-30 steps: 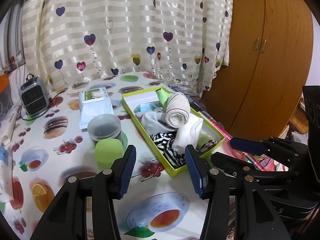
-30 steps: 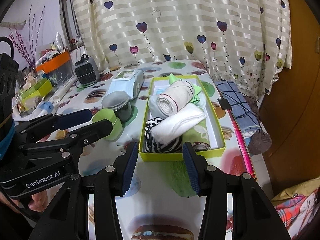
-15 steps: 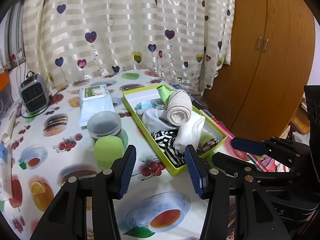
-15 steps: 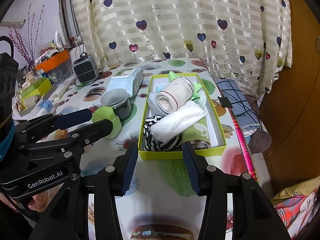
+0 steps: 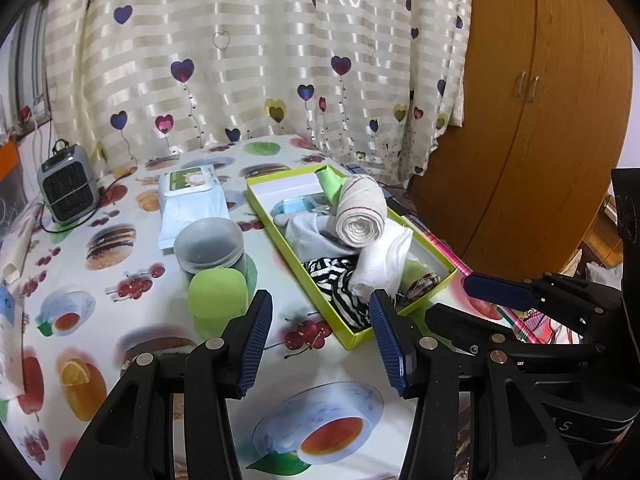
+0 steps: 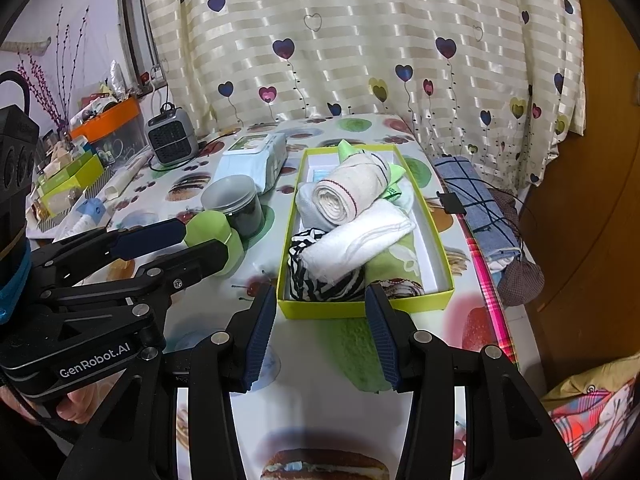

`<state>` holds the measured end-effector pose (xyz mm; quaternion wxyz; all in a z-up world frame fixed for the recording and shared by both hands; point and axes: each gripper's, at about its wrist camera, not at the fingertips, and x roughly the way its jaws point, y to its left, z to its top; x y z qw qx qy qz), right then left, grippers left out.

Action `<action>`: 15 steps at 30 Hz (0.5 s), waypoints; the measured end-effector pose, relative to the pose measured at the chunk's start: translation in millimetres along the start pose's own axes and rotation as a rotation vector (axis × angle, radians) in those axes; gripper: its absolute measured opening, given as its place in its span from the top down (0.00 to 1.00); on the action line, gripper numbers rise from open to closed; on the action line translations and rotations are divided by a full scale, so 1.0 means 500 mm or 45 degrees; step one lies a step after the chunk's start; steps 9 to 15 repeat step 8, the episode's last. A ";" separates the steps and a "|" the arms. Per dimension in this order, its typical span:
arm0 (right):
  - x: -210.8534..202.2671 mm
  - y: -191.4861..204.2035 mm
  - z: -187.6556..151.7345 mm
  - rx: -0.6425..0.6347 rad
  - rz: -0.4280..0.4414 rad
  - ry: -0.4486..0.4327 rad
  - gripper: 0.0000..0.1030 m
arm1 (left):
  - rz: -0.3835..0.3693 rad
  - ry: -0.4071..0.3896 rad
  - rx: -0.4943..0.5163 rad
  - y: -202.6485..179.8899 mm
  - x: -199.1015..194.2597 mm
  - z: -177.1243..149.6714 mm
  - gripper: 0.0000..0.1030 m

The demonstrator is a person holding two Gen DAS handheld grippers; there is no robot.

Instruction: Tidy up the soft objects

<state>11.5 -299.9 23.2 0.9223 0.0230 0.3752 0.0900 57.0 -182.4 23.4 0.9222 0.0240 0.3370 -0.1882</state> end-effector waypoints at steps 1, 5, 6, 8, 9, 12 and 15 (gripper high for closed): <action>0.002 -0.001 -0.002 0.000 0.001 0.001 0.54 | 0.000 -0.001 0.002 0.001 0.000 -0.001 0.52; 0.001 -0.001 -0.002 -0.001 0.002 -0.001 0.54 | 0.002 -0.002 0.000 0.000 0.001 0.001 0.52; 0.001 -0.001 -0.001 -0.001 0.000 0.000 0.54 | 0.001 -0.001 -0.001 0.000 0.000 0.001 0.52; 0.001 -0.001 -0.001 0.000 0.002 0.001 0.54 | 0.001 0.000 0.000 0.001 0.000 0.000 0.52; 0.001 -0.001 -0.001 0.000 0.002 0.001 0.54 | 0.001 0.000 0.000 0.001 0.000 0.000 0.52; 0.001 -0.001 -0.001 0.000 0.002 0.001 0.54 | 0.001 0.000 0.000 0.001 0.000 0.000 0.52; 0.001 -0.001 -0.001 0.000 0.002 0.001 0.54 | 0.001 0.000 0.000 0.001 0.000 0.000 0.52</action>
